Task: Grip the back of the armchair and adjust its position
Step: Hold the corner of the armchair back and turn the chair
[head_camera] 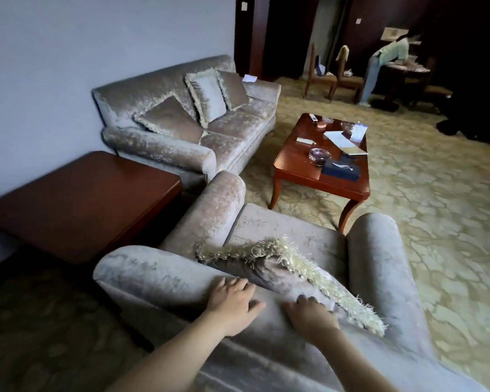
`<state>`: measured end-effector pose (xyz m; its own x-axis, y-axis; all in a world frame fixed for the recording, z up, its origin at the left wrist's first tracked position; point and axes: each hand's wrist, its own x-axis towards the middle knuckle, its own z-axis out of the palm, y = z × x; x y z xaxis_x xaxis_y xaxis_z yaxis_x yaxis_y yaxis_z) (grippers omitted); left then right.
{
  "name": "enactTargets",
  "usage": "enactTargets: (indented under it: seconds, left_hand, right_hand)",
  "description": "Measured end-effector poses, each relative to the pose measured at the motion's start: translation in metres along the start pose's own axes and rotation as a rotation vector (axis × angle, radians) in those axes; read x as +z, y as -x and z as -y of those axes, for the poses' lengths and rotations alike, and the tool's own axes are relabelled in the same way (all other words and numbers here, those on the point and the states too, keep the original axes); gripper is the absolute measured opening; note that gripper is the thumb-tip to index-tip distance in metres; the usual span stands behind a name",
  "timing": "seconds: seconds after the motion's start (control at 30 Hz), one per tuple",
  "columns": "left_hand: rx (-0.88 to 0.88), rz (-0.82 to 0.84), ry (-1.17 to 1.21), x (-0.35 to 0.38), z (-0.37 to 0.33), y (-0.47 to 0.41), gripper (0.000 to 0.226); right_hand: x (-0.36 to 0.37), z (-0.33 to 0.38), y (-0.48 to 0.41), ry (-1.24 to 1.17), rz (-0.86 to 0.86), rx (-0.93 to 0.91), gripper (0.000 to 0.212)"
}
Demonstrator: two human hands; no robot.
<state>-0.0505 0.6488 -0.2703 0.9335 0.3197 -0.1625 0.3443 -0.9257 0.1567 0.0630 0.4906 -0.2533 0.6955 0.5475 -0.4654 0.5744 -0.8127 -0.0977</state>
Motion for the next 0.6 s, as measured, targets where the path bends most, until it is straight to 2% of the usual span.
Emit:
enactTargets:
  seconds: [0.13, 0.23, 0.3, 0.5, 0.6]
  left_hand:
    - [-0.015, -0.052, -0.060, -0.015, 0.104, 0.015, 0.069]
    - [-0.011, -0.052, -0.095, -0.026, 0.170, 0.026, 0.076]
    - [-0.015, -0.044, -0.080, -0.030, 0.201, 0.030, 0.072]
    - [0.107, -0.068, -0.031, -0.029, 0.237, 0.042, 0.070]
    - [0.084, -0.085, 0.000, -0.031, 0.247, 0.036, 0.068]
  right_hand:
    - [-0.002, 0.109, -0.017, -0.161, -0.076, 0.015, 0.061]
    - [0.000, 0.177, -0.026, -0.163, -0.096, 0.001, 0.069]
    - [0.001, 0.211, -0.032, -0.139, -0.118, -0.001, 0.069]
    - [0.006, 0.252, -0.044, -0.029, -0.028, 0.059, 0.074]
    - [0.001, 0.266, -0.055, -0.035, -0.020, 0.089, 0.074]
